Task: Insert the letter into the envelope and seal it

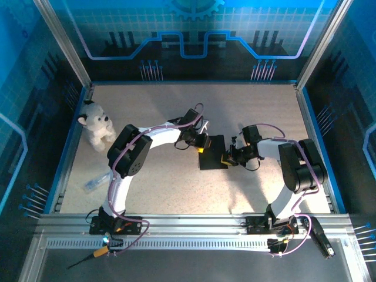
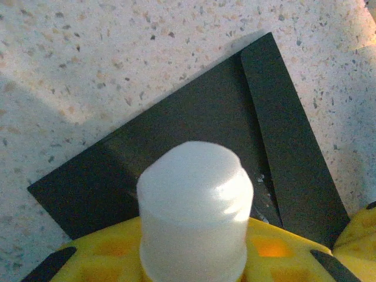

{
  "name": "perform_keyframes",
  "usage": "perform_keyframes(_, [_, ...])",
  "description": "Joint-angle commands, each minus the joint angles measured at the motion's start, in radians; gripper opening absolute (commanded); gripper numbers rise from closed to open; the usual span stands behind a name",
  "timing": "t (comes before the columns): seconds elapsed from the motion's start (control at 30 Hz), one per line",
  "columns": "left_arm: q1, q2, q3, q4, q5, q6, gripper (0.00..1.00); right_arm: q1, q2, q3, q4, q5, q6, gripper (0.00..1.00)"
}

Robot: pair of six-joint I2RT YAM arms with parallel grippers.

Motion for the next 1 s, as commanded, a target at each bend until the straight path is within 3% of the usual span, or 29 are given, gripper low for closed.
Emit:
perform_keyframes(0.0, [0.014,0.006,0.039,-0.041,0.0,0.034,0.0,0.015,0.014,-0.05,0.053,0.062,0.058,0.0])
perform_keyframes(0.37, [0.05,-0.228,0.037,-0.056,0.084,0.025,0.0,0.045,-0.174,-0.047,0.072,0.103,0.128,0.01])
perform_keyframes(0.47, [0.071,-0.313,0.002,-0.036,0.14,-0.011,0.0,0.041,-0.252,-0.022,0.082,0.065,0.097,0.15])
perform_keyframes(0.53, [0.09,-0.372,-0.038,0.004,0.204,-0.043,0.0,0.033,-0.3,0.016,0.075,0.003,0.046,0.4])
perform_keyframes(0.57, [0.101,-0.41,-0.059,0.035,0.248,-0.066,0.0,0.024,-0.318,0.047,0.046,-0.037,0.016,0.47])
perform_keyframes(0.7, [0.139,-0.526,-0.124,0.137,0.383,-0.141,0.0,-0.019,-0.364,0.17,0.018,-0.242,-0.049,0.59])
perform_keyframes(0.83, [0.15,-0.608,-0.182,0.249,0.432,-0.254,0.0,-0.024,-0.364,0.194,0.267,-0.427,0.12,0.62])
perform_keyframes(0.97, [0.151,-0.656,-0.243,0.406,0.444,-0.409,0.0,0.03,-0.333,0.243,0.418,-0.478,0.2,0.63])
